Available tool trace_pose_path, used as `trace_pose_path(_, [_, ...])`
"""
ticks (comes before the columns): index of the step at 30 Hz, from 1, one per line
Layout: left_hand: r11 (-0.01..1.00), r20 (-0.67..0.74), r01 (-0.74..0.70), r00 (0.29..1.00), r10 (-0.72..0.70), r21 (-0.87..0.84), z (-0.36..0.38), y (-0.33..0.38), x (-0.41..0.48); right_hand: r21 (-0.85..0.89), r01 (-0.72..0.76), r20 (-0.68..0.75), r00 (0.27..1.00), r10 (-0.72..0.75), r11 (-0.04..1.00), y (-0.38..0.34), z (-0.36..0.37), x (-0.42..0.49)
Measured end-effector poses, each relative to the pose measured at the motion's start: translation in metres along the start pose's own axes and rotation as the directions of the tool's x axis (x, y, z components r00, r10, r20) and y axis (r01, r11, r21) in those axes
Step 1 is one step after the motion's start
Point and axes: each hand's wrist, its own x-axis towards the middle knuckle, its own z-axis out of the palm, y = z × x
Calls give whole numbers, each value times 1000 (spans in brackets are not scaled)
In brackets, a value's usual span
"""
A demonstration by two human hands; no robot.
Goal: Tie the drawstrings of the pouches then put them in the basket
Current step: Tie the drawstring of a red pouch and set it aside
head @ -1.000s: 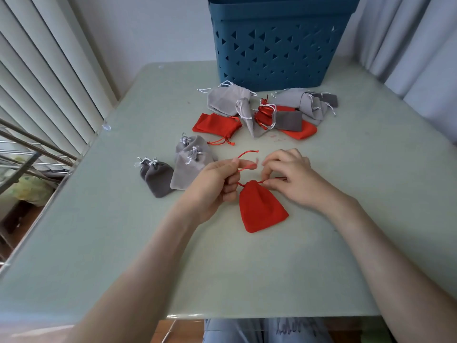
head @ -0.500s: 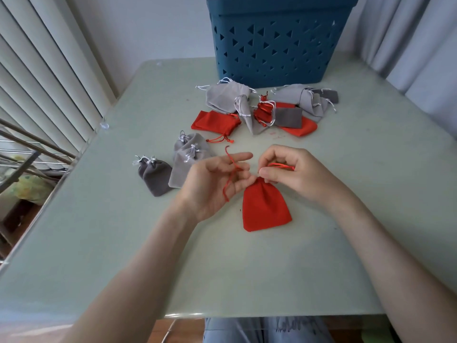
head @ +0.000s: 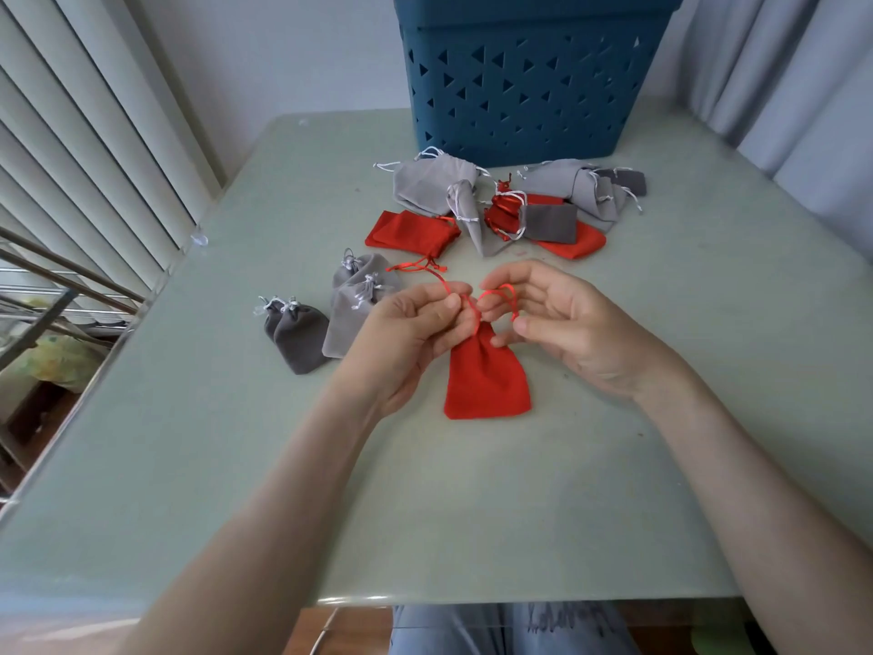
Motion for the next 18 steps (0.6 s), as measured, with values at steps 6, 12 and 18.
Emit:
trace_pose_path(6, [987,-115,47,993,-30,151,2,1,-2,-45,-55,-37,998,53,997,0,4,1])
trace_pose_path(12, [875,-87,141,990,-113,463,3,-6,-6,-344,-27,-95,995,-7,939,-2,4,2])
trace_pose_path(18, [774,49,114,982,-184,622,12,-5,-11,-506,-46,-198,978,-64,861,8,4,6])
